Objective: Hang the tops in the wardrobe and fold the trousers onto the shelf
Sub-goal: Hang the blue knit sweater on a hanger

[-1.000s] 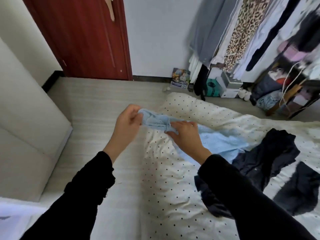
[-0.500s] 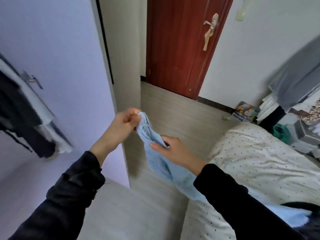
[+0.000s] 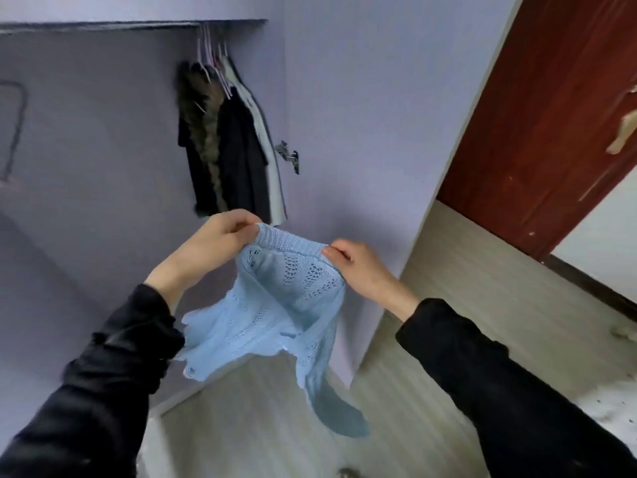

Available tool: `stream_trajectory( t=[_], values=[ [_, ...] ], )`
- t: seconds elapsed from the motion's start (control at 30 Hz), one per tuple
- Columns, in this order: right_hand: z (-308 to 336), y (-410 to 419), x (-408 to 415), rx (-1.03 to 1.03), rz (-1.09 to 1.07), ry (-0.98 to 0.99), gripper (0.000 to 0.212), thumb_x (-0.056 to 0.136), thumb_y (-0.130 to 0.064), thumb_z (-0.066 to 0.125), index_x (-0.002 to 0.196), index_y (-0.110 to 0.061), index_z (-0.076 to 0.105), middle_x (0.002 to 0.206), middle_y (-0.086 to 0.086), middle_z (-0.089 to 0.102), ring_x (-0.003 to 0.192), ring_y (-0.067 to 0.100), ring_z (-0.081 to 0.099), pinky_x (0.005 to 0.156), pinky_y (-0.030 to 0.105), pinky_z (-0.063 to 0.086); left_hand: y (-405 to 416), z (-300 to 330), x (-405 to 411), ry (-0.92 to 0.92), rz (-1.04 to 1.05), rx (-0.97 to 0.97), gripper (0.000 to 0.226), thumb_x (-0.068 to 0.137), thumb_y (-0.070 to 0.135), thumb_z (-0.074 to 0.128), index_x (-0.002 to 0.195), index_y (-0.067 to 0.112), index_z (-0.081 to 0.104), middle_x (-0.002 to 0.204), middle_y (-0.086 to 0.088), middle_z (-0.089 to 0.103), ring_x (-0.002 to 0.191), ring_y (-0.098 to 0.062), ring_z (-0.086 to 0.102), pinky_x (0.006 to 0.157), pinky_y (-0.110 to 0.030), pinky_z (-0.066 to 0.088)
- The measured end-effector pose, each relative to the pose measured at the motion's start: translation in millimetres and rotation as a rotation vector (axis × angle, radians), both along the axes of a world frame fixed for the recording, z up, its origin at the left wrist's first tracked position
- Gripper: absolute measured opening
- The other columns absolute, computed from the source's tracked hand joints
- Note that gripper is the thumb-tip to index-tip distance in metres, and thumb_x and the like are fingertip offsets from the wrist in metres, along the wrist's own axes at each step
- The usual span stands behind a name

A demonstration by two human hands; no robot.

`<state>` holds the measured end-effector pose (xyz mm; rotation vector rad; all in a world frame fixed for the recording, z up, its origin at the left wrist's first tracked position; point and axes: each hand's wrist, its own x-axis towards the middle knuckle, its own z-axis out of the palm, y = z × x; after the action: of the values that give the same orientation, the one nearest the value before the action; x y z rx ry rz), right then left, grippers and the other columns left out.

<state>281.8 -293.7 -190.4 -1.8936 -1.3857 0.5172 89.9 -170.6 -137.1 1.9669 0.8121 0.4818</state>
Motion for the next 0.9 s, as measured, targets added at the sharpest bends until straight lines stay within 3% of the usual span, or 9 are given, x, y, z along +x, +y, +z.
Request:
stream_trajectory(
  t=[0.1, 0.27, 0.33, 0.4, 0.47, 0.53, 0.63, 0.77, 0.9],
  values=[
    [17, 47, -10, 0.007, 0.091, -0.008, 0.040, 0.097, -0.023, 0.050, 0.059, -0.026, 0.038, 0.056, -0.007, 0.036, 0.052, 0.004, 0.031, 0.051, 0.018, 0.028, 18, 11, -29, 0.080, 0.023, 0.061, 0.011, 0.092, 0.023, 0.057, 0.085, 0.016, 0.063, 0.078, -0.002, 0.057, 0.072, -0.007, 0.048, 0.072, -0.025, 0.039],
    [39, 115, -30, 0.006, 0.348, -0.034, 0.032, 0.094, -0.038, 0.052, 0.068, -0.024, 0.040, 0.060, -0.007, 0.040, 0.057, 0.010, 0.037, 0.056, 0.026, 0.030, 33, 14, -54, 0.410, 0.272, 0.361, 0.022, 0.083, 0.036, 0.068, 0.089, 0.014, 0.071, 0.076, -0.005, 0.066, 0.071, -0.019, 0.056, 0.068, -0.029, 0.043],
    [45, 130, -35, -0.055, 0.428, -0.191, 0.033, 0.087, -0.048, 0.057, 0.077, -0.022, 0.040, 0.063, -0.006, 0.043, 0.064, 0.015, 0.041, 0.058, 0.028, 0.029, 39, 19, -58, 0.401, 0.416, 0.448, 0.020, 0.087, 0.032, 0.064, 0.088, 0.013, 0.071, 0.063, 0.004, 0.058, 0.063, -0.013, 0.049, 0.064, -0.027, 0.037],
    [49, 145, -38, -0.062, 0.504, -0.452, 0.030, 0.089, -0.041, 0.059, 0.088, -0.017, 0.041, 0.067, -0.004, 0.046, 0.069, 0.021, 0.045, 0.062, 0.027, 0.028, 45, 28, -63, 0.370, 0.560, 0.506, 0.016, 0.089, 0.027, 0.062, 0.090, 0.014, 0.072, 0.065, 0.006, 0.059, 0.066, -0.015, 0.051, 0.067, -0.025, 0.039],
    [48, 162, -34, 0.044, 0.457, -0.642, 0.009, 0.093, -0.017, 0.053, 0.100, -0.015, 0.049, 0.084, -0.001, 0.059, 0.082, 0.025, 0.055, 0.075, 0.032, 0.033, 46, 36, -68, 0.326, 0.649, 0.528, 0.014, 0.089, 0.021, 0.060, 0.092, 0.014, 0.072, 0.074, -0.001, 0.066, 0.076, -0.022, 0.059, 0.072, -0.031, 0.047],
    [47, 177, -31, 0.139, 0.342, -0.707, 0.025, 0.087, -0.002, 0.047, 0.106, -0.016, 0.055, 0.098, 0.001, 0.062, 0.089, 0.026, 0.059, 0.082, 0.035, 0.034, 47, 41, -75, 0.289, 0.734, 0.552, 0.015, 0.089, 0.019, 0.059, 0.093, 0.015, 0.072, 0.077, -0.003, 0.068, 0.081, -0.026, 0.063, 0.077, -0.036, 0.051],
    [44, 196, -25, 0.180, 0.264, -0.769, 0.033, 0.083, 0.001, 0.046, 0.108, -0.015, 0.059, 0.102, 0.003, 0.058, 0.090, 0.027, 0.058, 0.083, 0.036, 0.033, 50, 46, -91, 0.259, 0.897, 0.589, 0.015, 0.088, 0.018, 0.059, 0.094, 0.014, 0.072, 0.082, -0.006, 0.070, 0.081, -0.029, 0.064, 0.074, -0.037, 0.052],
    [36, 209, -1, 0.080, 0.130, -0.756, 0.028, 0.083, 0.001, 0.045, 0.099, -0.012, 0.064, 0.101, 0.006, 0.057, 0.090, 0.029, 0.056, 0.084, 0.036, 0.031, 53, 56, -116, 0.120, 1.038, 0.533, 0.012, 0.088, 0.013, 0.055, 0.086, 0.016, 0.066, 0.071, -0.008, 0.070, 0.056, -0.020, 0.066, 0.072, -0.041, 0.057],
    [29, 226, 13, 0.118, 0.109, -0.585, 0.030, 0.086, 0.000, 0.045, 0.092, -0.014, 0.071, 0.098, 0.007, 0.053, 0.092, 0.030, 0.054, 0.090, 0.040, 0.035, 58, 65, -123, 0.119, 1.077, 0.515, 0.011, 0.089, 0.013, 0.053, 0.088, 0.012, 0.064, 0.068, -0.006, 0.069, 0.049, -0.008, 0.062, 0.067, -0.026, 0.053]
  ],
)
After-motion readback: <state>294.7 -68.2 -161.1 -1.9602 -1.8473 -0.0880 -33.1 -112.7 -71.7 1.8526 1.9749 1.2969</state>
